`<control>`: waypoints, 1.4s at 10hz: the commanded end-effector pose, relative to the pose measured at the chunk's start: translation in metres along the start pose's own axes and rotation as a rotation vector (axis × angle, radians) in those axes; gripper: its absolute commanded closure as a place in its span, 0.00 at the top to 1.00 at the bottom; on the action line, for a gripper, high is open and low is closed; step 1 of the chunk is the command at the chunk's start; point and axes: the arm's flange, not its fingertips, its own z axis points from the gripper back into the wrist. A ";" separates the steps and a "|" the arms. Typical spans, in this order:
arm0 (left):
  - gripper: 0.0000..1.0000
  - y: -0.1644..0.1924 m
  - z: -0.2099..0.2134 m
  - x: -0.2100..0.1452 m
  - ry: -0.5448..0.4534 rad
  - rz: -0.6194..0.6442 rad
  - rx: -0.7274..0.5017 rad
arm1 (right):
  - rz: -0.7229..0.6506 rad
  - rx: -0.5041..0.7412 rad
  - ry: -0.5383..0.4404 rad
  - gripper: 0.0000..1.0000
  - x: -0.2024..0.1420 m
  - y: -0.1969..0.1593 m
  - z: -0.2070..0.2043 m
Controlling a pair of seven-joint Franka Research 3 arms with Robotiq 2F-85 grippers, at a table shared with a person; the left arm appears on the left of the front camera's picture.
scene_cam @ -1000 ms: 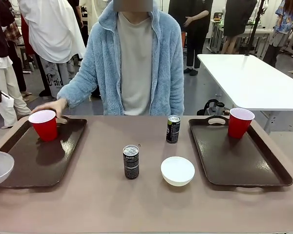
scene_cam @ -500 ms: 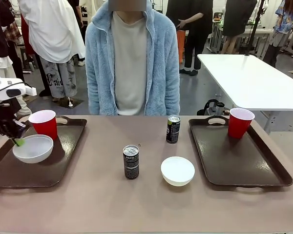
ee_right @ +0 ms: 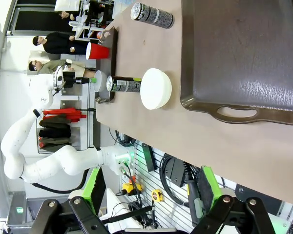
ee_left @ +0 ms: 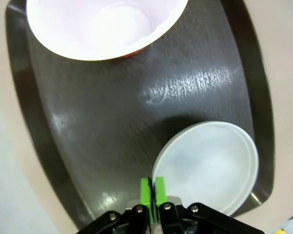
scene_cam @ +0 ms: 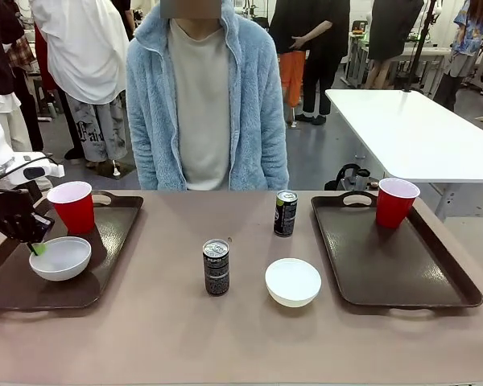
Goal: Prepare tableware on both trays.
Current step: Pick up a Picnic Bowl from the table and place it on a Handle tray.
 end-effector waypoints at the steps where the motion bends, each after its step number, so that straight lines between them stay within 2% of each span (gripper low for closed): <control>1: 0.60 0.002 0.008 0.006 -0.002 0.016 -0.029 | -0.011 0.013 -0.011 1.00 0.002 0.001 0.000; 2: 0.69 0.002 0.013 0.000 0.002 0.015 -0.023 | -0.011 0.013 -0.011 1.00 0.002 0.001 0.000; 3: 1.00 0.002 0.026 -0.005 0.006 0.004 -0.014 | -0.011 0.013 -0.011 1.00 0.002 0.001 0.000; 4: 0.75 0.000 0.040 -0.012 0.002 -0.008 -0.017 | -0.011 0.013 -0.011 1.00 0.002 0.001 0.000; 5: 1.00 -0.002 0.057 -0.015 0.011 -0.031 -0.016 | -0.011 0.013 -0.011 1.00 0.002 0.001 0.000; 7: 1.00 -0.005 0.085 -0.018 0.021 -0.066 -0.061 | -0.011 0.013 -0.011 1.00 0.002 0.001 0.000; 8: 0.74 -0.006 0.096 -0.017 0.026 -0.076 -0.057 | -0.011 0.013 -0.011 1.00 0.002 0.001 0.000; 10: 0.93 -0.012 0.111 -0.013 0.025 -0.084 -0.029 | -0.011 0.013 -0.011 1.00 0.002 0.001 0.000; 11: 0.97 -0.014 0.117 -0.010 0.022 -0.050 -0.013 | -0.011 0.013 -0.011 1.00 0.002 0.001 0.000; 14: 0.97 -0.010 0.109 -0.017 0.021 -0.069 -0.025 | -0.011 0.013 -0.011 1.00 0.002 0.001 0.000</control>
